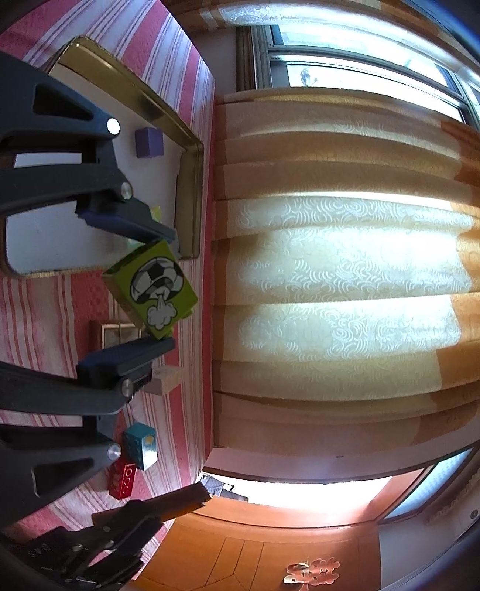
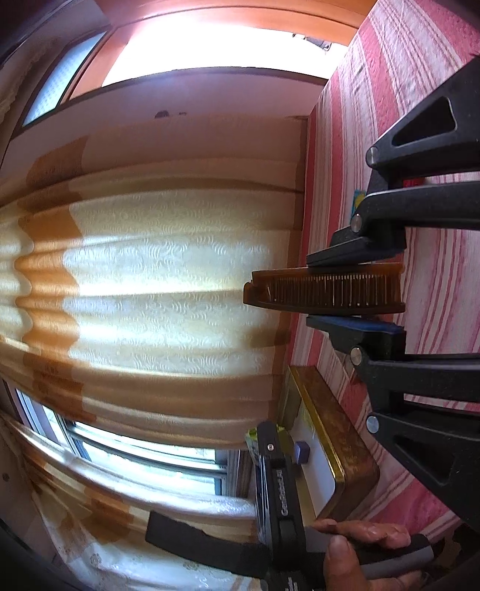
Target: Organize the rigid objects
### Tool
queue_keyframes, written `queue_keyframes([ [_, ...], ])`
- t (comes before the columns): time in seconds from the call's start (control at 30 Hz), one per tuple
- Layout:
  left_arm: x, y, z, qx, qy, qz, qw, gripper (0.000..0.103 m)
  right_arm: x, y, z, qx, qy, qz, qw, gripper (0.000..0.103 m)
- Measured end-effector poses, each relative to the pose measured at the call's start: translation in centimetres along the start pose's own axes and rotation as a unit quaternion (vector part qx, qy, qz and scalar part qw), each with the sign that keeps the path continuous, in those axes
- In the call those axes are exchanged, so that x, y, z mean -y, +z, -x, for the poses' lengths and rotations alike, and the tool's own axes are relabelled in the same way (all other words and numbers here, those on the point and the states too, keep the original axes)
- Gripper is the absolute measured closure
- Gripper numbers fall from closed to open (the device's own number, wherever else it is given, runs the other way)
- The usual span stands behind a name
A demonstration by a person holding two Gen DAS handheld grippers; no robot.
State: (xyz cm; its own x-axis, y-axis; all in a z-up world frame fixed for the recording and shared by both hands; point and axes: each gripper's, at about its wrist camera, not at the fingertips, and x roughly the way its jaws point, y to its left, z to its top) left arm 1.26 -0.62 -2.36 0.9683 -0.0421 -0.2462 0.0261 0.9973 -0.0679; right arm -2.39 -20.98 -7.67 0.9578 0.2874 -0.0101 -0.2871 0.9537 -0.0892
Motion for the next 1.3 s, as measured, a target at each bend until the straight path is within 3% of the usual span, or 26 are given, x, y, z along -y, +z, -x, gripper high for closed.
queue_keyframes([
  [0.8,-3.4,0.0,0.8,-0.002,0.009,0.027,0.9996,0.052,-6.2,0.6,-1.0,-0.011,0.063,0.04,0.997,0.076],
  [1.3,-6.1,0.0,0.9,-0.002,0.04,0.037,0.9985,0.052,-7.7,1.1,-1.8,-0.023,0.086,0.037,0.995,0.076],
])
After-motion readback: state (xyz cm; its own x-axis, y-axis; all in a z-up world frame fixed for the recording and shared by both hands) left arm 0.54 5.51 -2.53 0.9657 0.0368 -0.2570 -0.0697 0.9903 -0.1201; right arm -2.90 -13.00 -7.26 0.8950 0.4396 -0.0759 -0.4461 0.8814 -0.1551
